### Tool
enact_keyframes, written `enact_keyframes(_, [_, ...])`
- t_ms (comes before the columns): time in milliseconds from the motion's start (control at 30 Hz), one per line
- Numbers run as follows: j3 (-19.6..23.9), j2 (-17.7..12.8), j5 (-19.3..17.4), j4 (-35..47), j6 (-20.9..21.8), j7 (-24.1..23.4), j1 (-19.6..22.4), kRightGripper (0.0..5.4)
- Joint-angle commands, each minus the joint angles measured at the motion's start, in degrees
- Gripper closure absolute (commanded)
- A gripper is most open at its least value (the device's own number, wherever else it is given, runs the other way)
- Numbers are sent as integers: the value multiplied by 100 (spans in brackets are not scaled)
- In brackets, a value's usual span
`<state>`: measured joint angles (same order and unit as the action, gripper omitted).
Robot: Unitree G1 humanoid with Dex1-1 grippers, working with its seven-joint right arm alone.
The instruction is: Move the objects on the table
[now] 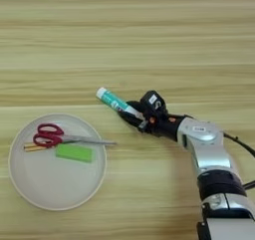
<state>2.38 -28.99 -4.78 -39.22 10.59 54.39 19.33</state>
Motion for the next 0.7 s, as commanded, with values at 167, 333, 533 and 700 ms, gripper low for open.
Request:
enact_keyframes(167, [31,-139,17,-14,169,-133,391,370])
enact_keyframes(333, [17,-133,39,-116,214,-136,413,370])
enact_keyframes(533, [9,-130,38,-126,212,-130,428,370])
enact_keyframes(700, [12,-129,14,-79,200,-110,426,311])
